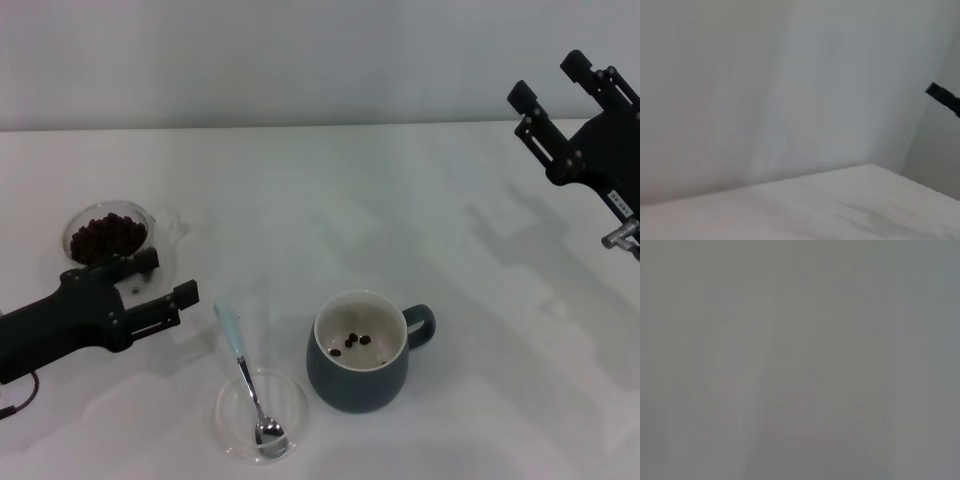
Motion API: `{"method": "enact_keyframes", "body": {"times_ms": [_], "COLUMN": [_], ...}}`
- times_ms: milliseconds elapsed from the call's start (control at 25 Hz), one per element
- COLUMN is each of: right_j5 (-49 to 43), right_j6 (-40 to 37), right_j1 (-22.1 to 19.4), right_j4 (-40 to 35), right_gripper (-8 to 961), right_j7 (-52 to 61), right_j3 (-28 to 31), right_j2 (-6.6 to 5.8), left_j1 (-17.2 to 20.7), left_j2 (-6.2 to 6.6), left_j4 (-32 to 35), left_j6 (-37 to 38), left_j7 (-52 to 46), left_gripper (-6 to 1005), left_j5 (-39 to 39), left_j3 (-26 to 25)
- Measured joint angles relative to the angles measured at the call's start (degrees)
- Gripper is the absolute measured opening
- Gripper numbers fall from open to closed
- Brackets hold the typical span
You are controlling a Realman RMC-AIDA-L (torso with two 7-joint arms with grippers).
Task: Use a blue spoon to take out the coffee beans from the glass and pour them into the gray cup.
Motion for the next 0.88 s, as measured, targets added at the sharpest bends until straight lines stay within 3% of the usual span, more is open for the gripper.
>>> {"method": "enact_keyframes", "body": {"times_ms": [200,400,720,880], "right_j5": [0.2,0.29,0.16,0.08], "right_j6": [-3.95,-10.01,-14.46,-14.75], "right_j1": [-0.09,-1.12,-2.43,-2.36], "right_j4": [0.08,0.16,0.29,0.35], "right_gripper": [681,681,681,681], "right_j7": [0.05,1.55,3.57,3.67], "right_j3": [-3.34,-5.12,-8.08,-8.25], "right_j2": [0.07,0.07,0.06,0.07], "left_j1": [2.81,5.35,4.2,4.43], "left_j2": [-0.02,-1.44,-1.95,-2.0], "left_j4": [2.83,6.17,4.0,1.78], "left_j6": [3.24,5.4,5.12,5.14], "left_j7": [7.38,14.29,20.72,21.34], "left_gripper": [838,835,833,832], "left_j5": [-0.6,-0.7,-1.46,-5.46], "left_j3": [-2.8,-9.85,-20.32,-21.39]}}
